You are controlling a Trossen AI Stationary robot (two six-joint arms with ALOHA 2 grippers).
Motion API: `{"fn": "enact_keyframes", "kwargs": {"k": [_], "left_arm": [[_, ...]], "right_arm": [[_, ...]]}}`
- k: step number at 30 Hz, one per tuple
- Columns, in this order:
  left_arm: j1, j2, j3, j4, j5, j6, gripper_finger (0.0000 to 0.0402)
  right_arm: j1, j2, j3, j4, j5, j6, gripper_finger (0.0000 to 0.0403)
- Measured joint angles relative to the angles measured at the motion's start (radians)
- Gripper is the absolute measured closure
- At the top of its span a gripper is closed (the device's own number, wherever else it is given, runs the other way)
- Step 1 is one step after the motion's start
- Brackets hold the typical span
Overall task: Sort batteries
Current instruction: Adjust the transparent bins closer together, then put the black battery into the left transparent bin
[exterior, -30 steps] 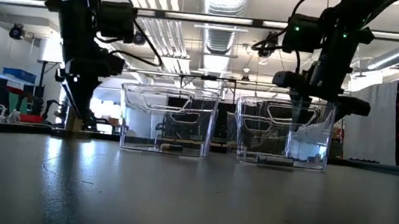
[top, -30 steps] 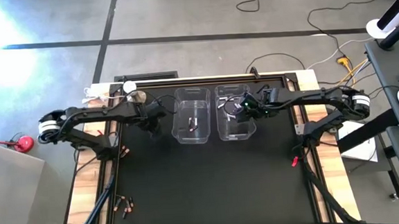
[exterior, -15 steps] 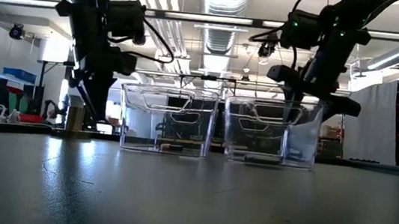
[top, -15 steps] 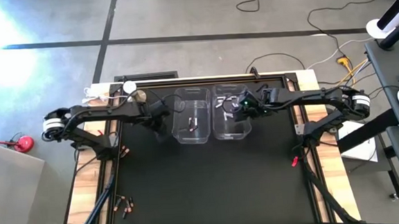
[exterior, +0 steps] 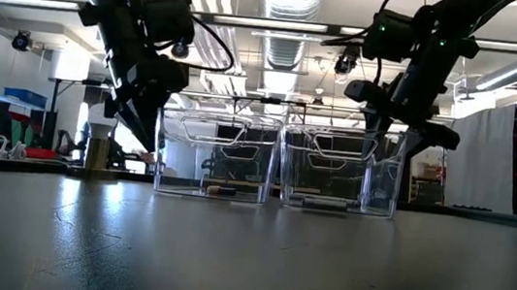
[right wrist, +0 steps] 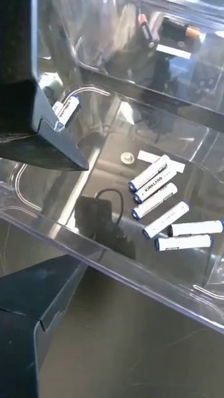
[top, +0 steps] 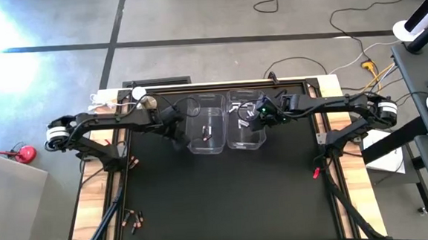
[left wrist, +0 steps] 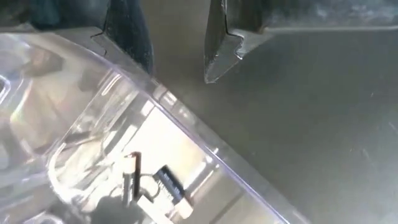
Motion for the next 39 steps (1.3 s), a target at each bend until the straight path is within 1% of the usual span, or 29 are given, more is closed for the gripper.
{"fn": "enact_keyframes", "kwargs": {"k": [4,9,11,20,23,27,29,31,33,36,38,39], "left_arm": [[-0.007,0.000,0.000,0.037,0.000,-0.014,0.0281],[-0.012,0.000,0.000,0.063,0.003,-0.027,0.0281],[-0.013,-0.001,0.000,0.062,0.022,-0.031,0.0281],[-0.038,0.006,0.000,0.095,0.027,-0.024,0.0281],[-0.037,-0.006,0.000,0.057,0.026,0.020,0.0281],[-0.035,-0.072,0.001,-0.075,-0.030,0.045,0.0281],[-0.035,-0.110,0.002,-0.166,-0.044,0.045,0.0281],[-0.038,-0.148,0.003,-0.253,-0.053,0.026,0.0281],[-0.045,-0.187,-0.001,-0.340,-0.087,-0.023,0.0281],[-0.052,-0.227,-0.011,-0.536,-0.199,-0.173,0.0281],[-0.051,-0.241,-0.019,-0.641,-0.221,-0.227,0.0281],[-0.051,-0.244,-0.025,-0.672,-0.220,-0.235,0.0281]], "right_arm": [[0.000,-0.003,0.000,-0.022,-0.003,-0.009,0.0181],[0.000,-0.015,0.000,-0.093,-0.004,-0.009,0.0181],[0.000,-0.026,0.000,-0.129,-0.004,-0.010,0.0181],[0.000,-0.130,0.000,-0.219,-0.004,-0.028,0.0181],[0.001,-0.184,0.000,-0.222,-0.004,0.025,0.0181],[0.035,-0.261,0.000,-0.217,0.007,0.094,0.0181],[0.072,-0.288,0.000,-0.206,0.024,0.127,0.0181],[0.123,-0.306,0.000,-0.184,0.059,0.156,0.0181],[0.195,-0.313,0.000,-0.136,0.133,0.159,0.0181],[0.325,-0.307,0.000,-0.022,0.322,0.158,0.0183],[0.390,-0.295,0.000,0.073,0.428,0.134,0.0186],[0.413,-0.290,0.000,0.117,0.461,0.117,0.0189]]}}
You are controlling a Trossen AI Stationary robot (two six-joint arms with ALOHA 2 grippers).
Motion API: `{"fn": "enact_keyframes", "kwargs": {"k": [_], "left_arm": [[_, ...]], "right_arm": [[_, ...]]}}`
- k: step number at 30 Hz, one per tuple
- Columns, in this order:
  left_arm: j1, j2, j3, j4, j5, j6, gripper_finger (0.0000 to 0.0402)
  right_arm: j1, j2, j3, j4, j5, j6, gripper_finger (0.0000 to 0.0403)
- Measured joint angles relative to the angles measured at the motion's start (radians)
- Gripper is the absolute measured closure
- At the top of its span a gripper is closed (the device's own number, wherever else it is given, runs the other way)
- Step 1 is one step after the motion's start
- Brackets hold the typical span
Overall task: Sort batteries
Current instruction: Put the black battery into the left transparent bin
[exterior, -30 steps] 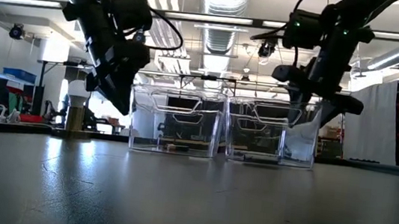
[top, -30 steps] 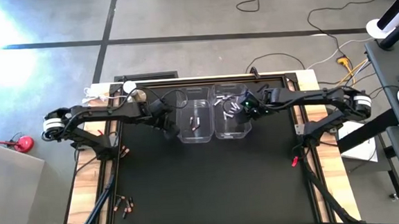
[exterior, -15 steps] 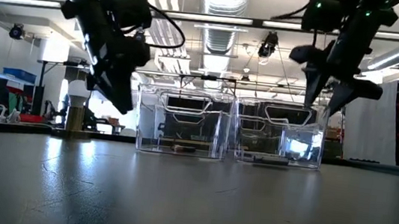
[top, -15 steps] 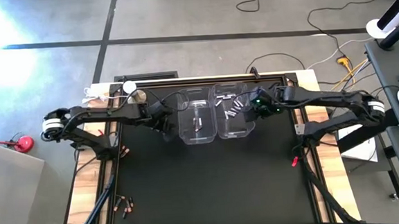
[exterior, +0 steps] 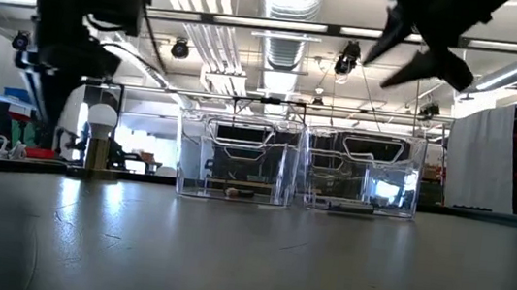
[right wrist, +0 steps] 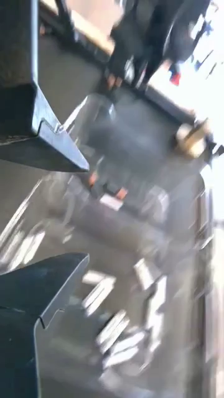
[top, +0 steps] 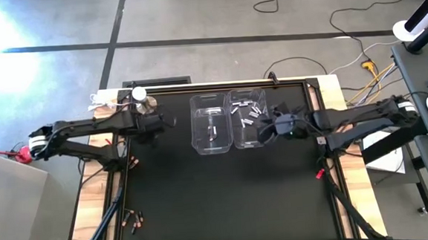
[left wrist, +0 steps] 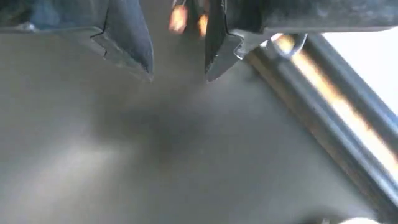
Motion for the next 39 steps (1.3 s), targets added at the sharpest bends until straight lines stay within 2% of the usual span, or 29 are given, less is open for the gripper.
{"fn": "enact_keyframes", "kwargs": {"k": [2,6,11,20,31,34,39], "left_arm": [[-0.005,0.002,-0.014,-0.017,0.034,0.031,0.0281],[-0.006,0.048,-0.051,-0.018,0.168,0.120,0.0286],[-0.011,0.115,-0.123,0.005,0.246,0.088,0.0286],[-0.022,0.183,-0.166,0.064,0.267,0.066,0.0285],[-0.023,0.359,-0.164,0.062,0.276,0.110,0.0285],[-0.023,0.382,-0.161,0.056,0.303,0.127,0.0285],[-0.027,0.390,-0.158,0.046,0.417,0.144,0.0285]], "right_arm": [[0.022,0.014,0.000,0.083,0.033,-0.051,0.0193],[0.024,0.036,0.000,0.185,0.033,-0.126,0.0204],[0.024,0.039,0.000,0.189,0.031,-0.130,0.0215],[0.026,0.025,0.000,0.187,-0.007,-0.112,0.0220],[0.026,0.026,0.000,0.186,-0.020,-0.088,0.0224],[0.026,0.026,0.000,0.186,-0.040,-0.087,0.0227],[0.026,0.026,0.000,0.173,-0.046,-0.071,0.0225]]}}
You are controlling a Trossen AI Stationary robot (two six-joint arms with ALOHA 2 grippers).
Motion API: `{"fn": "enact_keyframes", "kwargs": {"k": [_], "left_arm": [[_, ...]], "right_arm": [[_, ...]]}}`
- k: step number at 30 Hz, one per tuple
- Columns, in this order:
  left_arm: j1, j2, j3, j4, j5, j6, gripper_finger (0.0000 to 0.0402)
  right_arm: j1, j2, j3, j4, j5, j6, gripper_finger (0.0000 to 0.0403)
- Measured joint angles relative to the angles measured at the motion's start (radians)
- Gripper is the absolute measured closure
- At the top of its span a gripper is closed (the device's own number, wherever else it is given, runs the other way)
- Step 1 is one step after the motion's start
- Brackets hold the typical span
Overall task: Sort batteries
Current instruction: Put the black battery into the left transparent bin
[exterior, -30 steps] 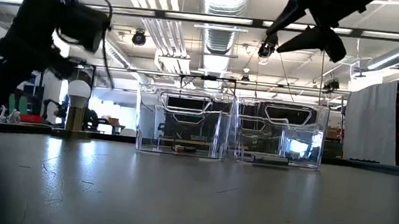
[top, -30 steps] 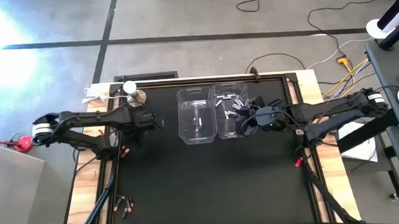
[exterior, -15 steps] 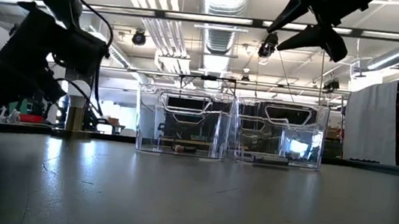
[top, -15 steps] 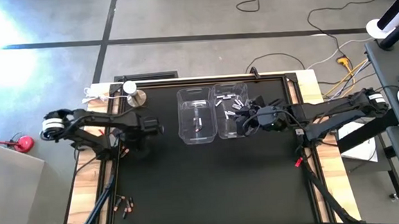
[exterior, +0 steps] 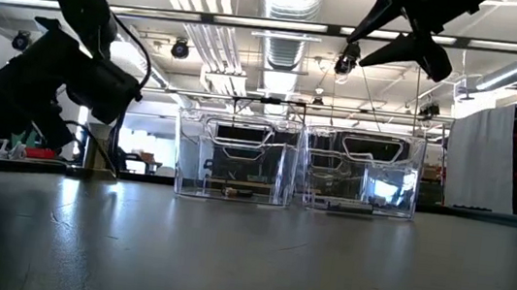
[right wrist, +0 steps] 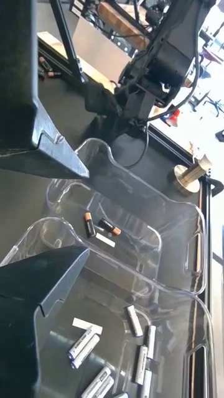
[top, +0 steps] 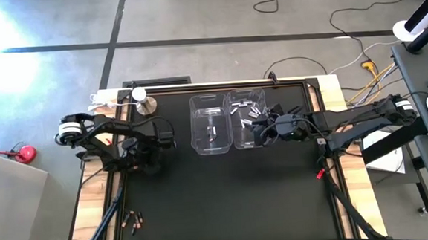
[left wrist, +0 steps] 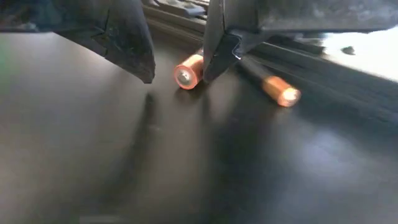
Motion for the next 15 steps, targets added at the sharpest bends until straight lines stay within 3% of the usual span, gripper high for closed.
{"fn": "enact_keyframes", "kwargs": {"k": [10,15], "left_arm": [[-0.052,0.021,-0.001,0.000,0.036,0.018,0.0285],[-0.138,0.013,-0.001,-0.002,0.034,0.078,0.0285]], "right_arm": [[0.000,0.000,0.000,-0.026,0.000,0.000,0.0229],[0.000,0.000,0.000,-0.027,0.001,0.000,0.0223]]}}
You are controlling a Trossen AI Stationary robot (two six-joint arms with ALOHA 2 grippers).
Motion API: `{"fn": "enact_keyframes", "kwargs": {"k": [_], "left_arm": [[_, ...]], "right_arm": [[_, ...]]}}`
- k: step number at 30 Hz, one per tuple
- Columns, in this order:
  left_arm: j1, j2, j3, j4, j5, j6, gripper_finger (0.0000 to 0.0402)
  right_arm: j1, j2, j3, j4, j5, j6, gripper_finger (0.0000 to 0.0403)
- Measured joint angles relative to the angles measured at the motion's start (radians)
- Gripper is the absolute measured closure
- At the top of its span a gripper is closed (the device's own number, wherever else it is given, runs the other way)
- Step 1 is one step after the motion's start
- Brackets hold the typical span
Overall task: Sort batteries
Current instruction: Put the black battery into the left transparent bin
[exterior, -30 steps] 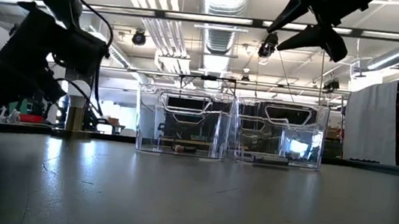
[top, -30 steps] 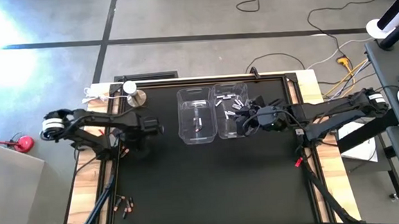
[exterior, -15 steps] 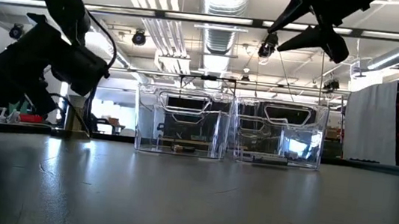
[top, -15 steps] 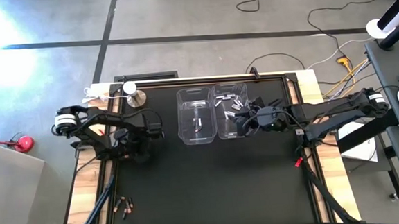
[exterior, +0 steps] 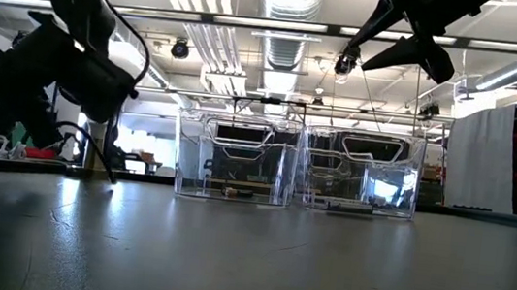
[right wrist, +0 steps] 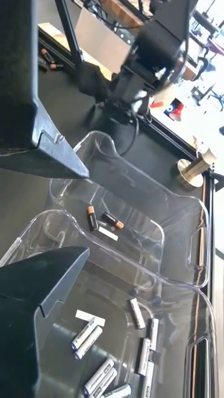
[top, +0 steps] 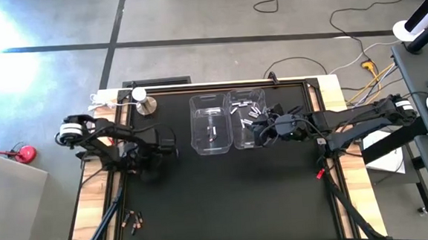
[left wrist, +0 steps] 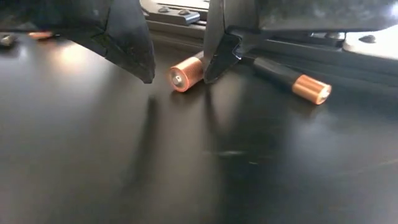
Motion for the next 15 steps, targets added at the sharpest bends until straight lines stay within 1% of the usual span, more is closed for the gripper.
{"fn": "enact_keyframes", "kwargs": {"k": [8,13,15], "left_arm": [[-0.145,0.009,-0.032,0.035,-0.015,0.016,0.0287],[-0.197,0.010,-0.031,0.037,-0.042,0.017,0.0288],[-0.215,0.009,-0.032,0.038,-0.049,0.019,0.0299]], "right_arm": [[0.000,0.000,0.000,-0.001,0.000,0.000,0.0232],[0.000,0.000,0.000,-0.002,-0.019,0.000,0.0233],[0.000,0.000,0.000,-0.002,-0.021,0.000,0.0231]]}}
